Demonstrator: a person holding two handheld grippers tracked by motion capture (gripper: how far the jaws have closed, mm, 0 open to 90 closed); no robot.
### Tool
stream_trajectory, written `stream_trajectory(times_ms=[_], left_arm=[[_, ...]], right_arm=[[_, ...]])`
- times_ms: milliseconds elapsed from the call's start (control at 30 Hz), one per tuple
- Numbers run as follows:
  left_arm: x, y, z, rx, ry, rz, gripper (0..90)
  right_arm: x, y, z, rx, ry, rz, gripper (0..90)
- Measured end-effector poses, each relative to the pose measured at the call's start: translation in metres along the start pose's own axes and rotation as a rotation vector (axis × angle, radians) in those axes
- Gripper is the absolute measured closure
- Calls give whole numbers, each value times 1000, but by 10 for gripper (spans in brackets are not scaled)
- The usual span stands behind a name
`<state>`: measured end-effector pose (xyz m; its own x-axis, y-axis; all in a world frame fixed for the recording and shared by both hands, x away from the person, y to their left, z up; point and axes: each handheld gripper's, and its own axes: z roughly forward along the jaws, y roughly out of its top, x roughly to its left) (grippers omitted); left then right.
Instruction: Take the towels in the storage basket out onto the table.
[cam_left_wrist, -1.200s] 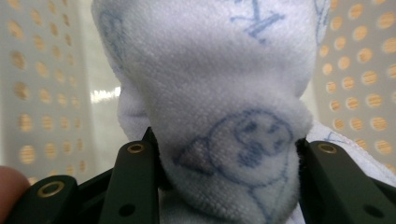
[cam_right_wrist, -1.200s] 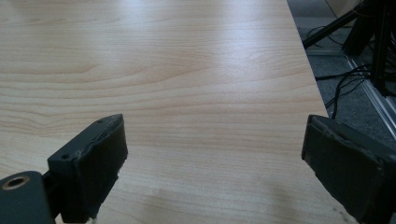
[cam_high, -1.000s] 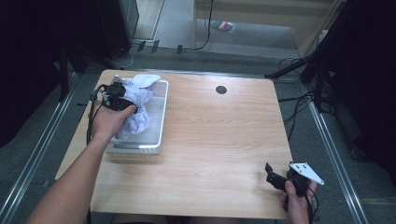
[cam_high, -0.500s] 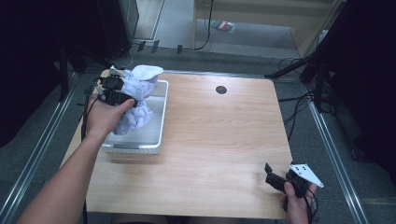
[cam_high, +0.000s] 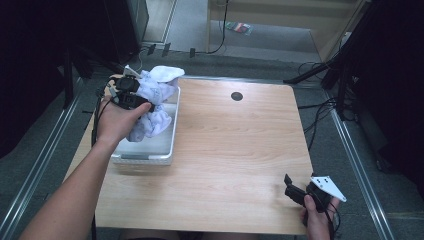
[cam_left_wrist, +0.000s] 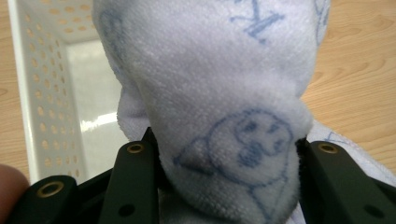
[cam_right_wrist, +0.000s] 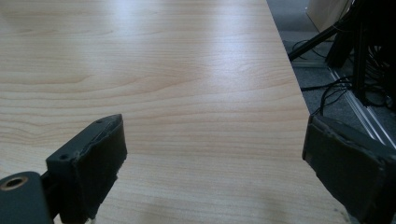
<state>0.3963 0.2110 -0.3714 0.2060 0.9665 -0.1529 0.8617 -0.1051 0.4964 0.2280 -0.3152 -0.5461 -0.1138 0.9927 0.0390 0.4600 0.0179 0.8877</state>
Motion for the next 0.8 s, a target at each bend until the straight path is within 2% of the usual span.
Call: stream_trajectory(times_ms=[100,167,233,467,633,667,700,733,767,800], left_arm=[[-3,1,-2,1,-2,9,552],[-10,4,-4,-3,-10,30,552],[-13,4,-4,-7,-13,24,551],[-26,6,0,5,-28,49,550],[-40,7,7,15,-39,70,546],[-46,7,9,16,-39,75,544],[-46,7,9,16,-39,75,543],[-52,7,12,9,-43,79,542],[-52,7,12,9,-43,79,542],[-59,8,14,11,-50,83,541]], right_arm=[[0,0,0,-4,-2,-7,80],[2,0,0,-4,-6,-10,96],[2,0,0,-3,-12,-11,102],[2,0,-1,-6,-12,-9,114],[2,-1,-1,-12,-10,-14,125],[2,-1,-1,-14,-6,-17,126],[2,-1,-1,-14,-6,-17,126],[2,-1,-1,-14,-4,-20,126],[2,-1,-1,-14,-4,-20,126],[3,-1,-1,-16,-2,-23,126]])
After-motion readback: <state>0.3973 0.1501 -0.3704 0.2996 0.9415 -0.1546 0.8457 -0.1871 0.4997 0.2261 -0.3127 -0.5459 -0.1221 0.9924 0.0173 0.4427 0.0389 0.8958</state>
